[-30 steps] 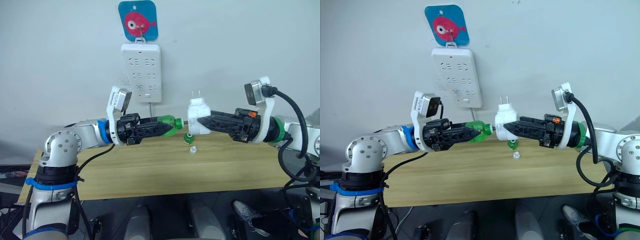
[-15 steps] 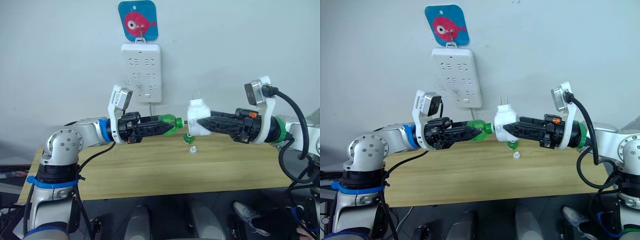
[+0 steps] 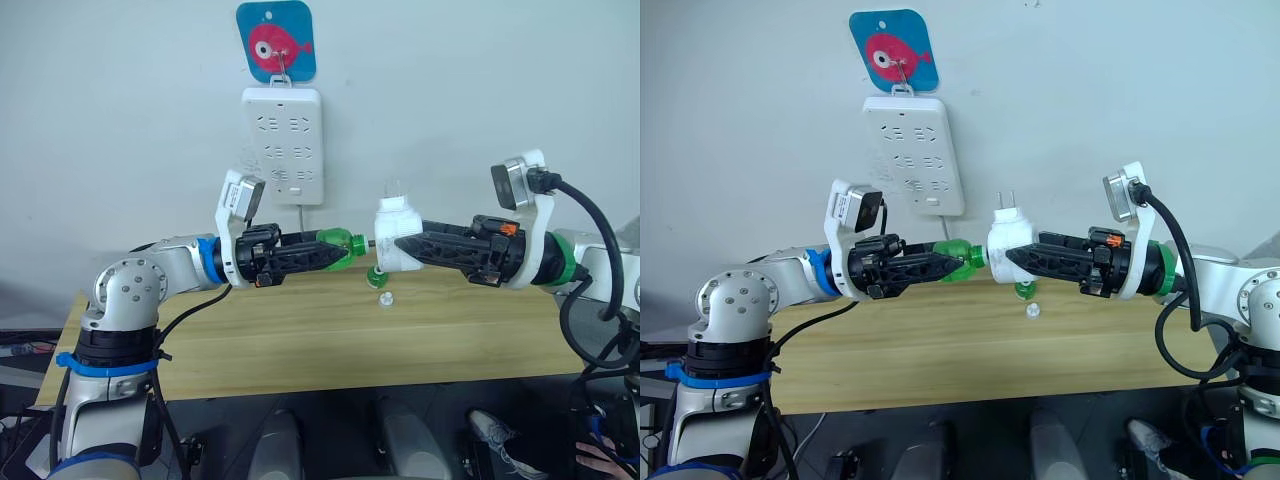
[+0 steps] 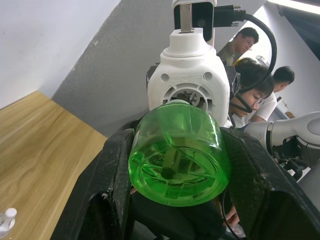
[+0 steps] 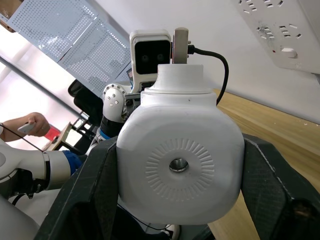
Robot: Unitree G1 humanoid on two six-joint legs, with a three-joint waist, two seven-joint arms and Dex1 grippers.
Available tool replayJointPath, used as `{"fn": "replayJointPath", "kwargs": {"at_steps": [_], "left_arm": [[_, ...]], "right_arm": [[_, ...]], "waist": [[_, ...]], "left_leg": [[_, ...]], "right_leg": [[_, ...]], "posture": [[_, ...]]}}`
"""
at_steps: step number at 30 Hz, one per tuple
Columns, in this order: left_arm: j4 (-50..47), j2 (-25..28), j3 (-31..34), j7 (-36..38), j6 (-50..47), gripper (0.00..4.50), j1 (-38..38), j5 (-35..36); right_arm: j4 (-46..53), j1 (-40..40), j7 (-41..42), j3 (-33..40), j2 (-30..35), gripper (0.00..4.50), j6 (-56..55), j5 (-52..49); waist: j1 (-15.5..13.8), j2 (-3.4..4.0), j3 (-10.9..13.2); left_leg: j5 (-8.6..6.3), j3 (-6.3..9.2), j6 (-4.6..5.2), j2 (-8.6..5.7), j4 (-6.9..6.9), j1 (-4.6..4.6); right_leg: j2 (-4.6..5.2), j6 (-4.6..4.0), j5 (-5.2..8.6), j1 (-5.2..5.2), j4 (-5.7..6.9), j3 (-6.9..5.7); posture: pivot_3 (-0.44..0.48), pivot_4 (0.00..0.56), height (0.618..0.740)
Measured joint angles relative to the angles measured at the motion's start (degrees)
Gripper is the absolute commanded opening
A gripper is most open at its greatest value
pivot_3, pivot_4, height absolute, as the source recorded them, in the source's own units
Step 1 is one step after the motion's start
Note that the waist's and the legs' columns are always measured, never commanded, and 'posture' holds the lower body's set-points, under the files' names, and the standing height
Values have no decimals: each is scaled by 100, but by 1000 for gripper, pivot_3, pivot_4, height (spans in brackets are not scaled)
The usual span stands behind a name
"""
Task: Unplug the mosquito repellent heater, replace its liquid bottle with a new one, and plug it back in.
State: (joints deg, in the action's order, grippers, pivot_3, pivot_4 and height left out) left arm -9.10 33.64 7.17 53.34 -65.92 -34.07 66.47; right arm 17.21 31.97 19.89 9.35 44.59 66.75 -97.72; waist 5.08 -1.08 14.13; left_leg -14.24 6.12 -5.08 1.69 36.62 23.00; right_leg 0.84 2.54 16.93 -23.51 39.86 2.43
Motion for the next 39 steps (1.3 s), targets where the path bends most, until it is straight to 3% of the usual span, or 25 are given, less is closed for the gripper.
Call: {"fn": "replayJointPath", "kwargs": {"at_steps": [39], "left_arm": [[-171, -128, -39, -29, -167, 2304, -20, 26]], "right_arm": [[-5, -9, 490, -124, 114, 2945, 8, 424]], "waist": [[-3, 0, 0]], "left_leg": [[0, 0, 0, 0, 2, 0]], "right_leg": [[0, 0, 0, 0, 1, 0]], "posture": [[-128, 205, 725]]}}
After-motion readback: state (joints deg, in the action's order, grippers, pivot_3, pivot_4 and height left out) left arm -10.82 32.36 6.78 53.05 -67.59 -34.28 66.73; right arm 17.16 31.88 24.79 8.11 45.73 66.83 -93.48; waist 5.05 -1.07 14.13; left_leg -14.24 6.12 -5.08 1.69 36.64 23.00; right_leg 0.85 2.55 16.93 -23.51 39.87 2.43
